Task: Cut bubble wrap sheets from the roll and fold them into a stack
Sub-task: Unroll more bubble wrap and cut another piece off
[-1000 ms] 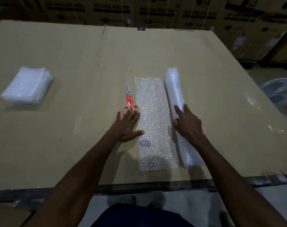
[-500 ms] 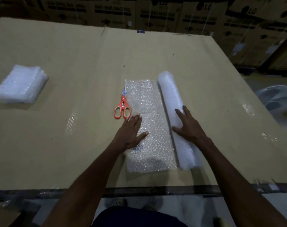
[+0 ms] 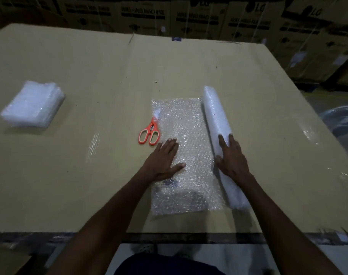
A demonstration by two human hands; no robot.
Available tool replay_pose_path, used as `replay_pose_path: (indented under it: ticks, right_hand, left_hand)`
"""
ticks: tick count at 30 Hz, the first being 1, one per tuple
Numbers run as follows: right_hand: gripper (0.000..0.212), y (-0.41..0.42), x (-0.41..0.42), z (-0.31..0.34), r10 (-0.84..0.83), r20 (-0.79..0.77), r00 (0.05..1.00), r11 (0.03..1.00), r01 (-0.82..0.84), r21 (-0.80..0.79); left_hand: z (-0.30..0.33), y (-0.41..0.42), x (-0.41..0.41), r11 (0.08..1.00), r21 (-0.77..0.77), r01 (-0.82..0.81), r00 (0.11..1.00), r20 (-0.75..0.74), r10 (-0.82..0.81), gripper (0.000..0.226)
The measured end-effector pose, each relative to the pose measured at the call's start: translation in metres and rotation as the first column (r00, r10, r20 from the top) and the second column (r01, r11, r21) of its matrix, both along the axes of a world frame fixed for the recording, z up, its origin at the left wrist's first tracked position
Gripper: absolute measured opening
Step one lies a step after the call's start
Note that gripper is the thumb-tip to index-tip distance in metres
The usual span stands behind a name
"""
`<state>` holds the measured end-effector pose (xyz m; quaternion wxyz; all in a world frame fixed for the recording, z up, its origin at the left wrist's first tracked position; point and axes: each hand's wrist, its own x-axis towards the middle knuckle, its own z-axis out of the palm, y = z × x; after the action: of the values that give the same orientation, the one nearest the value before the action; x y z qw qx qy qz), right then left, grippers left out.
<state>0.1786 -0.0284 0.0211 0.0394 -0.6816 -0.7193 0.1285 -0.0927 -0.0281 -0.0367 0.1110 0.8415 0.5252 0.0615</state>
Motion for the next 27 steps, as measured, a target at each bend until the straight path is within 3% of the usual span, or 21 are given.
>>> replay_pose_path:
  ticks: [4, 8, 13, 20, 23, 27]
  right_hand:
    - [0.084, -0.002, 0.017, 0.001, -0.066, 0.026, 0.997, 0.997, 0.065, 0.030]
    - [0.079, -0.005, 0.029, 0.001, -0.061, -0.031, 0.998, 0.998, 0.062, 0.017]
    - [0.082, -0.005, 0.029, -0.001, -0.095, -0.130, 0.987, 0.995, 0.090, -0.040]
    - [0.079, -0.004, 0.043, 0.000, -0.104, -0.251, 0.963, 0.995, 0.099, -0.031]
    - [0.072, -0.003, 0.057, 0.012, -0.150, -0.206, 0.967, 0.987, 0.159, 0.027]
    - [0.059, -0.003, 0.051, 0.019, -0.067, -0.112, 0.991, 0.990, 0.080, 0.114]
  left_hand:
    - [-0.005, 0.004, 0.015, 0.996, -0.088, -0.014, 0.998, 0.063, 0.020, 0.091]
    - [-0.012, 0.005, 0.010, 0.999, -0.041, 0.004, 0.997, 0.079, -0.001, 0.088]
    - [-0.007, 0.017, -0.016, 0.998, -0.034, 0.057, 0.998, -0.008, -0.057, 0.100]
    - [-0.001, 0.018, -0.020, 0.997, -0.048, 0.063, 0.994, -0.082, -0.066, 0.096]
    - [0.002, 0.017, -0.016, 0.998, -0.035, 0.056, 0.991, -0.120, -0.059, 0.095]
    - [0.010, 0.012, 0.006, 0.997, -0.077, 0.010, 0.998, -0.068, -0.015, 0.093]
